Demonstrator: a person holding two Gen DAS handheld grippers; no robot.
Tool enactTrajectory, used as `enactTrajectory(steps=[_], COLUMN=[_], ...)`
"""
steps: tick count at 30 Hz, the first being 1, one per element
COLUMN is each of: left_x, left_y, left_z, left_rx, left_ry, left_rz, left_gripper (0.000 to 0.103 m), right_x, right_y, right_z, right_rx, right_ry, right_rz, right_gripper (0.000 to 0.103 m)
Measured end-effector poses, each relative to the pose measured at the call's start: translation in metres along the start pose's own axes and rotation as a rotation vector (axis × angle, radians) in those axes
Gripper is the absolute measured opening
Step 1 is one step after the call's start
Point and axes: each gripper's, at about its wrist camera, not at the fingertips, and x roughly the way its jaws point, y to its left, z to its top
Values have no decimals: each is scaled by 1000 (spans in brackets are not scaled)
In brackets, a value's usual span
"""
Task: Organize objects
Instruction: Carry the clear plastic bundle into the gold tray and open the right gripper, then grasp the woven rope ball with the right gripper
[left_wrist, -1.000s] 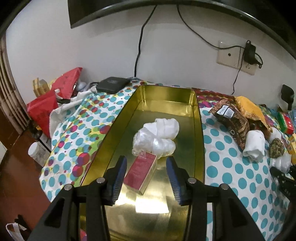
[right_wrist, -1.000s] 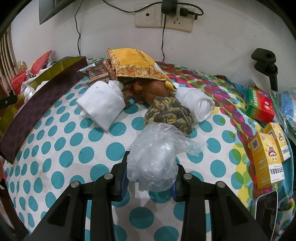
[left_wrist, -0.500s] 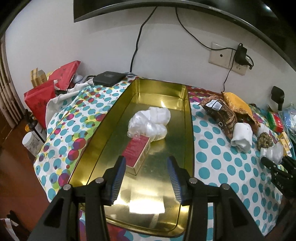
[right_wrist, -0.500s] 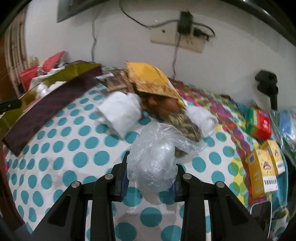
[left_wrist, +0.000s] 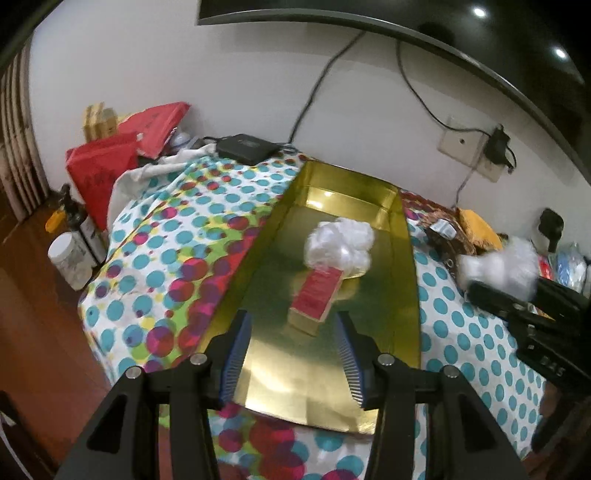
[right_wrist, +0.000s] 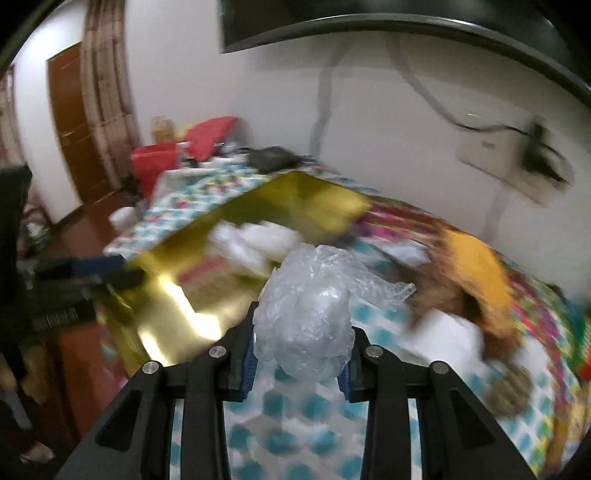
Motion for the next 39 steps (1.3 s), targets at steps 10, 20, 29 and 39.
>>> enactTrajectory(steps=[10, 20, 29, 39], left_x=[-9, 0, -1, 12], left_y=[39, 47, -3, -110], left_z=[-3, -6, -2, -3], left_rx=[-32, -62, 41, 241], left_ry=[-11, 14, 9, 30], left_rz=[47, 21, -30, -120], left_gripper=[48, 48, 48, 49], right_x=[66, 61, -8, -46], right_y=[56, 57, -8, -145], right_z=[29, 29, -3, -78], right_rx=[-46, -61, -23, 259], right_ry=[141, 48, -114, -14], right_rz=[25, -35, -200, -385], right_gripper=[33, 62, 64, 65])
